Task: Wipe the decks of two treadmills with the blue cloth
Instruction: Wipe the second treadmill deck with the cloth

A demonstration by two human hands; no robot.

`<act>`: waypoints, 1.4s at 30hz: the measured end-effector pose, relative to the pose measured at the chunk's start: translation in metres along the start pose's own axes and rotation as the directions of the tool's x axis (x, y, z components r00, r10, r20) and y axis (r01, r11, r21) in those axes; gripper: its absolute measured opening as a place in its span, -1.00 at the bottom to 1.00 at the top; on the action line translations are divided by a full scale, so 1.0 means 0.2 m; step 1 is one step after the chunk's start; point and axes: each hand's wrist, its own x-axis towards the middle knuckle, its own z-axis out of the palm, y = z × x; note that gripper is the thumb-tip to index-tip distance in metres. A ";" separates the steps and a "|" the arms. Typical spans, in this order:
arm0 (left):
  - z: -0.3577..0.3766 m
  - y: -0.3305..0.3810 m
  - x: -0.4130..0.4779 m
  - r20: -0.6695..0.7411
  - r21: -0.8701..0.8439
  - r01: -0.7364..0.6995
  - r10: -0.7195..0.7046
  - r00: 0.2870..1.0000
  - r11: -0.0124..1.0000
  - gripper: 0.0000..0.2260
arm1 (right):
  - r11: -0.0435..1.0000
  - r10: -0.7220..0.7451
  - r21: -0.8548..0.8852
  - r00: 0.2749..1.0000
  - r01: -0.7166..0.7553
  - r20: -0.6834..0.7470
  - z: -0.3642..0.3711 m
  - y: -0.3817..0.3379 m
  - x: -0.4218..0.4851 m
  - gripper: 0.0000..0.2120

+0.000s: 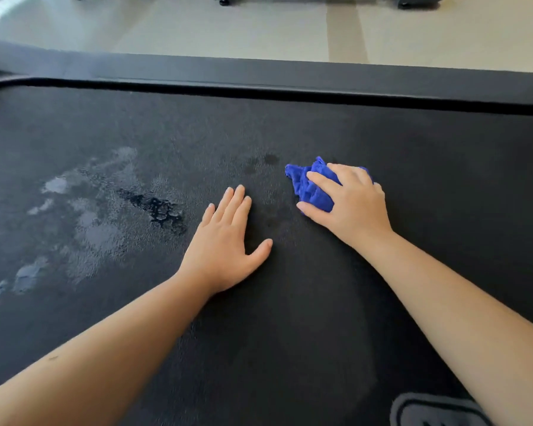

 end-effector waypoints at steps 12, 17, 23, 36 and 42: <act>0.01 -0.01 0.01 0.014 -0.022 -0.006 0.006 1.000 1.000 -0.27 | 0.981 0.194 -0.056 0.964 -0.187 0.184 0.20 0.24 0.77 -0.42; 0.00 0.00 0.00 0.005 -0.011 -0.005 0.005 1.000 1.000 -0.26 | 0.997 0.070 0.028 0.993 -0.073 0.097 0.09 0.12 0.40 -0.46; 0.00 0.01 0.01 0.000 -0.007 0.010 -0.010 1.000 1.000 -0.22 | 0.994 -0.094 0.051 0.996 0.094 -0.002 -0.10 -0.01 -0.20 -0.48; 0.02 -0.03 0.00 -0.036 -0.002 -0.005 0.005 0.999 1.000 -0.20 | 0.969 0.245 -0.032 0.957 -0.243 0.152 0.15 0.15 0.60 -0.43; 0.02 -0.01 0.00 -0.020 -0.005 -0.017 0.017 1.000 1.000 -0.16 | 0.992 0.125 -0.028 0.985 -0.123 0.117 0.03 0.09 0.26 -0.45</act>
